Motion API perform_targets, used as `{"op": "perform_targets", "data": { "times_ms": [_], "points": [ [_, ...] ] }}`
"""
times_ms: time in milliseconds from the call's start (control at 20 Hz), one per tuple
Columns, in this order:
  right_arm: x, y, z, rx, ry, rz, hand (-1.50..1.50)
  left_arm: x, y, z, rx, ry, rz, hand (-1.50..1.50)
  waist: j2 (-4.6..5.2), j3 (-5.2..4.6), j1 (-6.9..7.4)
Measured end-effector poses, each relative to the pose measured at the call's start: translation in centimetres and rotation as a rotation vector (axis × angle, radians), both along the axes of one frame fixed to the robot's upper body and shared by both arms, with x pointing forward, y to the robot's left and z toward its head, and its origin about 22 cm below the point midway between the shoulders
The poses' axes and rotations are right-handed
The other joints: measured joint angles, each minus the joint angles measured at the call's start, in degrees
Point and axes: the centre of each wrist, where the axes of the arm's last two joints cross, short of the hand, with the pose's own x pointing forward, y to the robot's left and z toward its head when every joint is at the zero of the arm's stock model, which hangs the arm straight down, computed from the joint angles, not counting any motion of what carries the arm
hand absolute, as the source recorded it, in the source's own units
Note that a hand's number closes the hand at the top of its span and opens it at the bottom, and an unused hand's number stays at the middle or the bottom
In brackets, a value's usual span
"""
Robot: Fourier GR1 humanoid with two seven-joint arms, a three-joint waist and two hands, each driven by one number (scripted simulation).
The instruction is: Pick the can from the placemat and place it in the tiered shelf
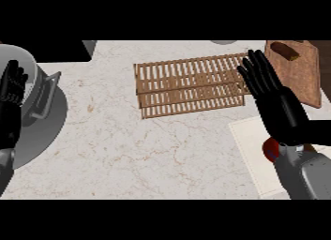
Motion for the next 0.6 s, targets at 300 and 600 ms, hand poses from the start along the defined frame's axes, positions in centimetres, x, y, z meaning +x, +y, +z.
{"op": "perform_targets", "data": {
  "times_ms": [300, 600],
  "points": [
    [0.3, -8.1, 3.4, -0.219, -0.109, -0.036, 1.5, -0.6, -0.7, 0.8, -0.113, 0.061, -0.042, 0.0, 1.94, 2.43, 0.48],
    [-0.4, -16.1, 3.4, -0.557, 0.053, -0.162, -1.5, -1.5, -1.8, 1.8, -0.226, 0.141, -0.105, 0.0, 3.6, 3.24, 0.39]
  ]
}}
